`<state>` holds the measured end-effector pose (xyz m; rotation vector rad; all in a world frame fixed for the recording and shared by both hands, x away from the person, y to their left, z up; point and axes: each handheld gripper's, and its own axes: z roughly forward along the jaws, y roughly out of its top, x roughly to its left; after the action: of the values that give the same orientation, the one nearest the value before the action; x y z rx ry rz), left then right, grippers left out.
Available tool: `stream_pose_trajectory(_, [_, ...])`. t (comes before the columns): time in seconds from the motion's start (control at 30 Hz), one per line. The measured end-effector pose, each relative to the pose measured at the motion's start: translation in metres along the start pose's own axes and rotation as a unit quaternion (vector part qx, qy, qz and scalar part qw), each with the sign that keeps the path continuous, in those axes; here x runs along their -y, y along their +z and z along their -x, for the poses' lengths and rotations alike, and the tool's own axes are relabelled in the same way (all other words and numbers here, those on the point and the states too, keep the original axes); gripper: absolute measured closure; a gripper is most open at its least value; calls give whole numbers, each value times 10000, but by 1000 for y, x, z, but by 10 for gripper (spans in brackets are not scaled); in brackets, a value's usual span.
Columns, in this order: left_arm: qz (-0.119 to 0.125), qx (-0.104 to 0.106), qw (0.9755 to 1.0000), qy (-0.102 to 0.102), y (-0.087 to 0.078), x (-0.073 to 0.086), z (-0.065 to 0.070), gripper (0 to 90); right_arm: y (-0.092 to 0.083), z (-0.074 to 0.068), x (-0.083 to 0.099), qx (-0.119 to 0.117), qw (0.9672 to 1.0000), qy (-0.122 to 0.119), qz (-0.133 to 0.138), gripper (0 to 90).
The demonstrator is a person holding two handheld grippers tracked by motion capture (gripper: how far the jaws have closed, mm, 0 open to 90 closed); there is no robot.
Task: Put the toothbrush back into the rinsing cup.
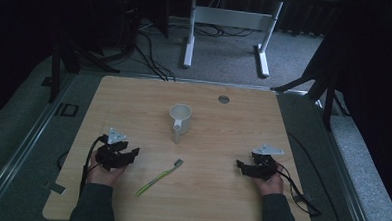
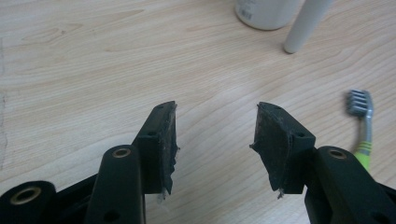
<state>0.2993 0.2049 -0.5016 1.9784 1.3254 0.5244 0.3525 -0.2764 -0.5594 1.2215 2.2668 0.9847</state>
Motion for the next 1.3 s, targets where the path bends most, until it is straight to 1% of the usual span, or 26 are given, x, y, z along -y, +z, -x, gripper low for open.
stream_pose_trajectory(0.17, [-32,36,10000,83,-4,-3,4,497,0,0,0,0,10000,4,-2,243])
stream_pose_trajectory(0.2, [-68,50,9999,140,-7,-6,7,498,0,0,0,0,10000,1,-1,243])
stream_pose_trajectory(0.43, [-103,63,9995,284,-15,-14,11,498,0,0,0,0,10000,9,-1,243])
stream_pose_trajectory(0.63, [-156,161,9989,419,-17,-17,16,498,0,0,0,1,10000,10,-2,243])
stream_pose_trajectory(0.73, [-246,169,9981,539,-18,-19,21,499,0,0,0,1,10000,6,0,243])
stream_pose_trajectory(0.77, [-246,169,9981,539,-18,-19,21,499,0,0,0,1,10000,6,0,243])
stream_pose_trajectory(0.83, [-418,235,9966,666,-18,-23,25,499,0,0,0,1,10000,7,0,243])
stream_pose_trajectory(0.93, [-527,265,9952,786,-18,-26,30,500,0,0,0,1,10000,6,0,243])
stream_pose_trajectory(1.1, [-679,333,9930,907,-18,-31,34,507,0,0,0,0,10000,11,-2,243])
stream_pose_trajectory(1.13, [-679,333,9930,907,-18,-31,34,507,0,0,0,0,10000,11,-2,243])
stream_pose_trajectory(1.3, [-844,385,9905,1013,-19,-36,38,508,0,0,0,-1,10000,18,-3,243])
